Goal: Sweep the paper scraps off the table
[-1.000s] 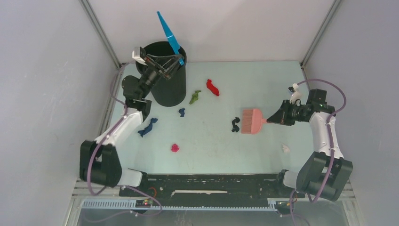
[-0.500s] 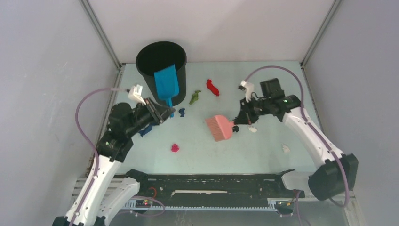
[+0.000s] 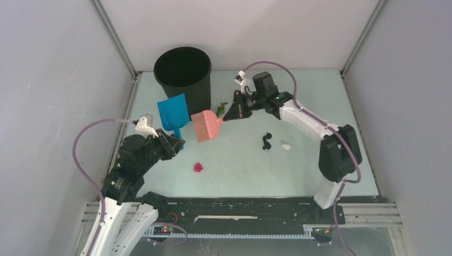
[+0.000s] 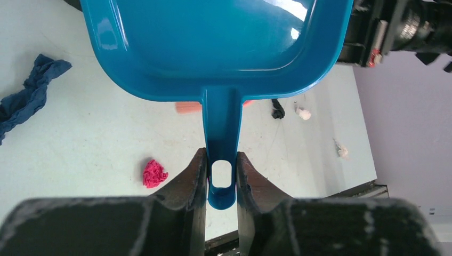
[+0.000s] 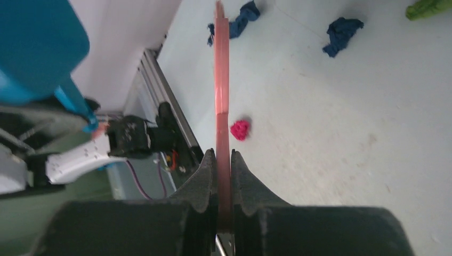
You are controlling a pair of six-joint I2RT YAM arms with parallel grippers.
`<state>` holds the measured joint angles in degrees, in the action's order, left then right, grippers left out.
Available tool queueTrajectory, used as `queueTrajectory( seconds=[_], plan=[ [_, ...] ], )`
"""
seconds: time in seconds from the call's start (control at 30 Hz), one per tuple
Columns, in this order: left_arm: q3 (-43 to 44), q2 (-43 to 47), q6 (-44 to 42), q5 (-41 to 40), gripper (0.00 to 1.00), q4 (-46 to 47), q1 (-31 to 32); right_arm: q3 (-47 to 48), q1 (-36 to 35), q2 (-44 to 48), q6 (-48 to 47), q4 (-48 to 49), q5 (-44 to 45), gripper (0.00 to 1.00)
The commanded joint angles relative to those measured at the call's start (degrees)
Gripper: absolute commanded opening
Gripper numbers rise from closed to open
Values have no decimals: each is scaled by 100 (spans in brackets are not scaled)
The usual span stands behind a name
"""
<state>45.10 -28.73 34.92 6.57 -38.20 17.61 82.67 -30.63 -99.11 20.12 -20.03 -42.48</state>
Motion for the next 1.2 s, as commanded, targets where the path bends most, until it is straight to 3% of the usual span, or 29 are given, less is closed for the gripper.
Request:
queueTrajectory(
  seconds=[0.0, 0.2, 0.43, 1.0, 1.1, 1.17],
  plan=[
    [145, 111, -84, -175, 0, -158, 2, 495, -115, -722, 1991, 1117, -25, 0],
    [167, 165, -95, -202, 0, -250, -2, 768, -204, -1237, 2272, 923, 595, 0],
    [90, 122, -22, -78, 0, -173, -2, 458, -142, -1281, 2388, 542, 1556, 0],
    [-58, -230, 53, 197, 0, 265, 3, -580, 437, -548, 1967, 151, 1629, 0],
    [-84, -329, 39, 241, 0, 391, -1, -886, 739, -123, 1636, -197, 1589, 0],
    [-114, -417, 31, 303, 0, 483, -1, -917, 954, 25, 1189, -935, 1498, 0]
  ],
)
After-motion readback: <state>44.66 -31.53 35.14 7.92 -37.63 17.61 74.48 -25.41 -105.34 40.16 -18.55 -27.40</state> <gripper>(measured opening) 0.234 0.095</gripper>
